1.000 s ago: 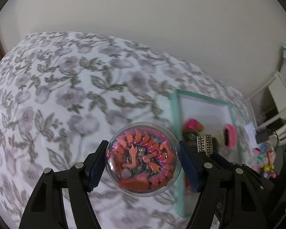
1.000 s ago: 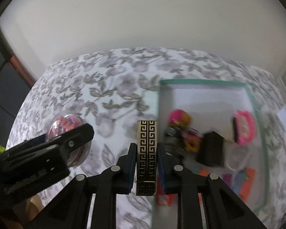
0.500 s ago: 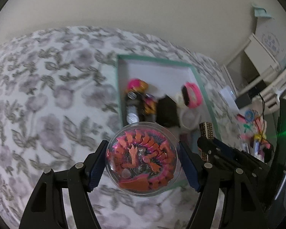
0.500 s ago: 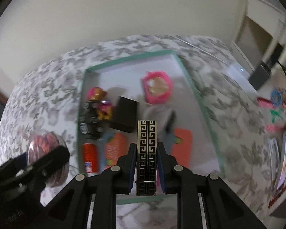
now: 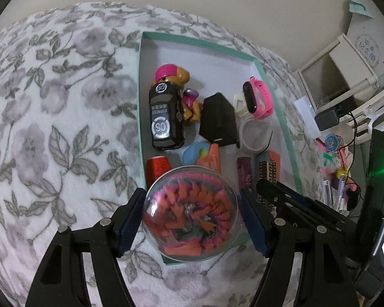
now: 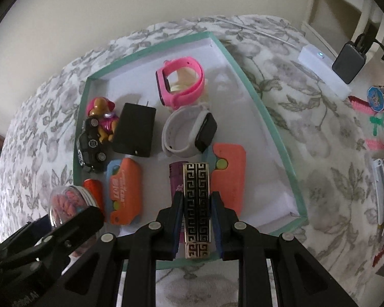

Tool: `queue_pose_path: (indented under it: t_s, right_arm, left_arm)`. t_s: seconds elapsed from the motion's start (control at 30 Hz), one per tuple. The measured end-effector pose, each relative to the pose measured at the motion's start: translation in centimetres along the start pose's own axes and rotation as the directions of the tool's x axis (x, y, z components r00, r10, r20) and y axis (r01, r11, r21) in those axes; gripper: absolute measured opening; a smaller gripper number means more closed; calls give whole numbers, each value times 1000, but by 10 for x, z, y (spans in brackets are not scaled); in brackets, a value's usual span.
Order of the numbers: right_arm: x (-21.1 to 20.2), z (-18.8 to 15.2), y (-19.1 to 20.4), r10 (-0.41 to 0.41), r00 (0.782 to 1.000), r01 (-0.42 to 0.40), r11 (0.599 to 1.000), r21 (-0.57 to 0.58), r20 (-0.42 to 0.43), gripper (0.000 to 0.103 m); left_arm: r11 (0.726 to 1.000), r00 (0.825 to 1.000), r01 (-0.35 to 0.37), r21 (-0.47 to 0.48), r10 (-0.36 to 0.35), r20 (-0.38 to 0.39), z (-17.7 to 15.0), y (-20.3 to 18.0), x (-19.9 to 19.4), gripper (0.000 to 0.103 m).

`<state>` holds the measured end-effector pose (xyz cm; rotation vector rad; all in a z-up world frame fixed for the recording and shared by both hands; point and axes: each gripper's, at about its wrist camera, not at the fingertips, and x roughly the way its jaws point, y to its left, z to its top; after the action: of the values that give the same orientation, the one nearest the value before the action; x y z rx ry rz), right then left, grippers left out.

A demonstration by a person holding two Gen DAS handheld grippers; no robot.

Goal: Organize rigid objects
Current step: 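Carry the round case and gold bar over the tray and lower them, then open both grippers to release the case and gold bar in the tray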

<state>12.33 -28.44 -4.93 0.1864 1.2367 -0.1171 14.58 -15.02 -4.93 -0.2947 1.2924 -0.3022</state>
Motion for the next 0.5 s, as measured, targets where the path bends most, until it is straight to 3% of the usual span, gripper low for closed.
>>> queue_pose_path:
  t_s: [0.37, 0.5]
  right_arm:
    - [-19, -13, 7, -49, 997, 52, 997, -56, 59, 26]
    - [-33, -24, 12, -59, 994, 67, 994, -87, 87, 34]
  left_arm:
    - [999, 999, 36, -35, -35, 10, -9, 14, -15, 84]
    - [1000, 999, -18, -25, 19, 44, -18, 18, -30, 84]
